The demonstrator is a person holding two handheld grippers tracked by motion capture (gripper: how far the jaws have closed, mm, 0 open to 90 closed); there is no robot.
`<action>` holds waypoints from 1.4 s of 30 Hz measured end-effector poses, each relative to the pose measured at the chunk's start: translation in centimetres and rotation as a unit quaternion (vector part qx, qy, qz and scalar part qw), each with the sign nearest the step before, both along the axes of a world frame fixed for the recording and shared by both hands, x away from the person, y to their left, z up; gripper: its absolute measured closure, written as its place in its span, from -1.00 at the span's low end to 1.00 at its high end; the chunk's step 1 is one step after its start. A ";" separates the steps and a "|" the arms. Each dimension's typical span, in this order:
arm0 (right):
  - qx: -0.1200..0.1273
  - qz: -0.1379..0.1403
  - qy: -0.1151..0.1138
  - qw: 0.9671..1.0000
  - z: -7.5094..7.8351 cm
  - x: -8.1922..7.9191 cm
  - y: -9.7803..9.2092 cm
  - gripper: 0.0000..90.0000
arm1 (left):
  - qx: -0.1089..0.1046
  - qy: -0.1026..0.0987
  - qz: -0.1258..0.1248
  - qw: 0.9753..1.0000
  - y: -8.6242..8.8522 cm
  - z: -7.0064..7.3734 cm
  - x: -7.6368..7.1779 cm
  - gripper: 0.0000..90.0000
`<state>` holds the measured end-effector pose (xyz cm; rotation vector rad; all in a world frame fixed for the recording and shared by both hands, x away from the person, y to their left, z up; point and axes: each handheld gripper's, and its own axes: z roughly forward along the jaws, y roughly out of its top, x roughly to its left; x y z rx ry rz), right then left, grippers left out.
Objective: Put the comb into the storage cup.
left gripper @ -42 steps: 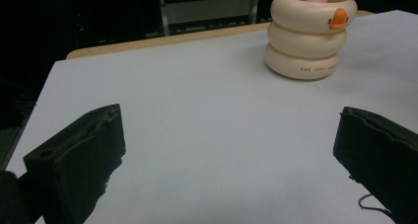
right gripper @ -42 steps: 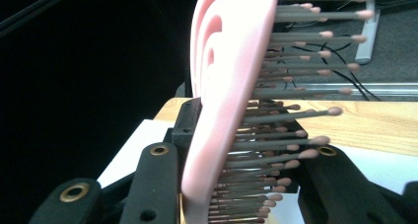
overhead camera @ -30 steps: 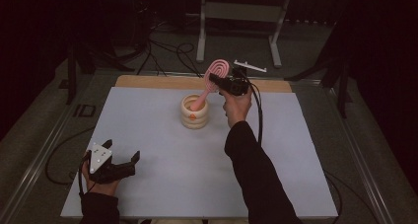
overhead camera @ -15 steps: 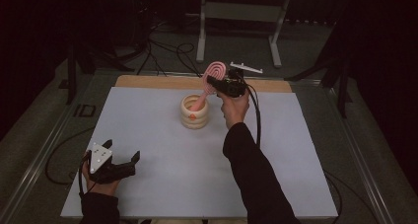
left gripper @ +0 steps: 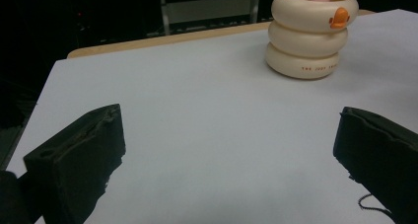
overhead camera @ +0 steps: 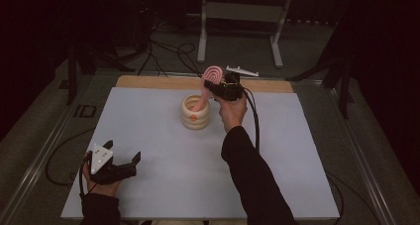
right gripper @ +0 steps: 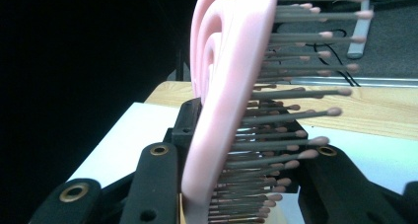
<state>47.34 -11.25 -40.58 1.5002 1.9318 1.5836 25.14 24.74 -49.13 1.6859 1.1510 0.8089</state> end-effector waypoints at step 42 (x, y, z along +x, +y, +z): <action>-0.023 0.021 0.015 0.999 -1.1 -0.4 2.6 0.41 | -0.002 -0.001 0.001 1.000 0.0 0.0 0.0 -0.99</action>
